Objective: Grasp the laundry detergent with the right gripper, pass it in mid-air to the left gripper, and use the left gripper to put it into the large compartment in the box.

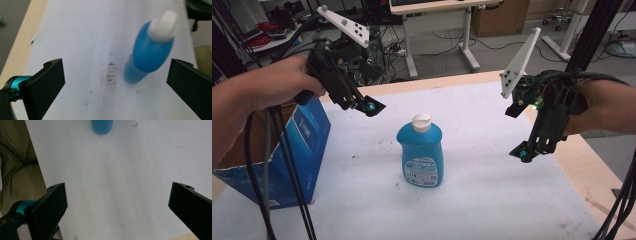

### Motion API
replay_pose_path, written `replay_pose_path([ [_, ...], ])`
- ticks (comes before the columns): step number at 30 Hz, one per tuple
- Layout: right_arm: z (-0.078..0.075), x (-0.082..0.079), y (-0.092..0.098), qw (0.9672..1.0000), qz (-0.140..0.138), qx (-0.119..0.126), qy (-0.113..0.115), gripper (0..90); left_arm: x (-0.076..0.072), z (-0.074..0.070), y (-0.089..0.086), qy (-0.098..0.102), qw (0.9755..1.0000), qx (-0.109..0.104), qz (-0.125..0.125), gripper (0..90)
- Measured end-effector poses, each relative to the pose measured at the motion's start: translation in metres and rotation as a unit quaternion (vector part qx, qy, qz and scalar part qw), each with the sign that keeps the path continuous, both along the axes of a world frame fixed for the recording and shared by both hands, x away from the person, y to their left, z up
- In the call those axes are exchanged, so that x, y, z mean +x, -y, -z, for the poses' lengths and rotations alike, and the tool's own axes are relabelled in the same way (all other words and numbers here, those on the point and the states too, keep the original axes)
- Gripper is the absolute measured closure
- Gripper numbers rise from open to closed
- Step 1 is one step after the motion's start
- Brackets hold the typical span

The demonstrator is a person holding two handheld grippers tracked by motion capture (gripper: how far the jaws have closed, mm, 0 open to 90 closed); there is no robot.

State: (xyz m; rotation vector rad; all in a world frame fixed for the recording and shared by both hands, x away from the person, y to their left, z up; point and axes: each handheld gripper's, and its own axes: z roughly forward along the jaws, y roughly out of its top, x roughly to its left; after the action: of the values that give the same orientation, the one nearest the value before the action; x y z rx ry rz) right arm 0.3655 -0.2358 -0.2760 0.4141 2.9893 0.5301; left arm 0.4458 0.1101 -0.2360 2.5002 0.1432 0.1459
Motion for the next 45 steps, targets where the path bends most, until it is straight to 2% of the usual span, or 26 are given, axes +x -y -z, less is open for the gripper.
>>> replay_pose_path([
  [2,0.0,0.001,-0.001,1.0,0.001,0.002,0.001,1.3,0.004,-0.002,-0.006,0.006,0.9994,0.033,-0.005,1.6],
  [5,0.001,0.002,-0.002,1.0,-0.001,0.002,-0.001,1.3,0.008,-0.003,-0.013,0.0,0.9981,0.054,-0.03,1.6],
  [6,0.001,0.002,-0.002,1.0,-0.002,0.004,0.0,1.3,0.009,-0.003,-0.015,0.004,0.9976,0.058,-0.038,1.6],
  [9,0.0,0.004,-0.004,1.0,-0.003,0.004,-0.001,1.3,0.014,-0.004,-0.022,-0.009,0.9967,0.058,-0.057,1.6],
  [15,-0.002,0.007,-0.008,1.0,-0.007,-0.001,-0.001,1.3,0.019,0.0,-0.027,0.004,0.9956,0.077,-0.053,1.6],
  [18,-0.003,0.008,-0.011,0.9999,-0.01,-0.003,-0.002,1.3,0.021,0.004,-0.029,0.015,0.996,0.079,-0.037,1.6],
  [20,-0.004,0.007,-0.013,0.9999,-0.013,0.0,-0.001,1.3,0.022,0.006,-0.029,0.011,0.9958,0.083,-0.036,1.6],
  [23,-0.004,0.007,-0.013,0.9999,-0.016,-0.002,-0.002,1.3,0.02,0.008,-0.027,0.008,0.996,0.087,-0.018,1.7],
  [31,-0.003,0.007,-0.012,0.9999,-0.016,-0.002,-0.001,1.3,0.019,0.013,-0.026,0.01,0.996,0.087,-0.018,1.6],
  [35,-0.001,0.006,-0.012,0.9999,-0.013,-0.002,-0.002,1.3,0.02,0.017,-0.027,0.006,0.9966,0.08,-0.019,1.6],
  [39,0.002,0.006,-0.016,0.9999,-0.014,0.002,-0.002,1.2,0.02,0.018,-0.028,0.011,0.9968,0.079,-0.009,1.7],
  [45,0.006,0.007,-0.019,0.9998,0.0,0.019,0.001,1.3,0.019,0.02,-0.028,0.012,0.997,0.076,0.006,1.6],
])
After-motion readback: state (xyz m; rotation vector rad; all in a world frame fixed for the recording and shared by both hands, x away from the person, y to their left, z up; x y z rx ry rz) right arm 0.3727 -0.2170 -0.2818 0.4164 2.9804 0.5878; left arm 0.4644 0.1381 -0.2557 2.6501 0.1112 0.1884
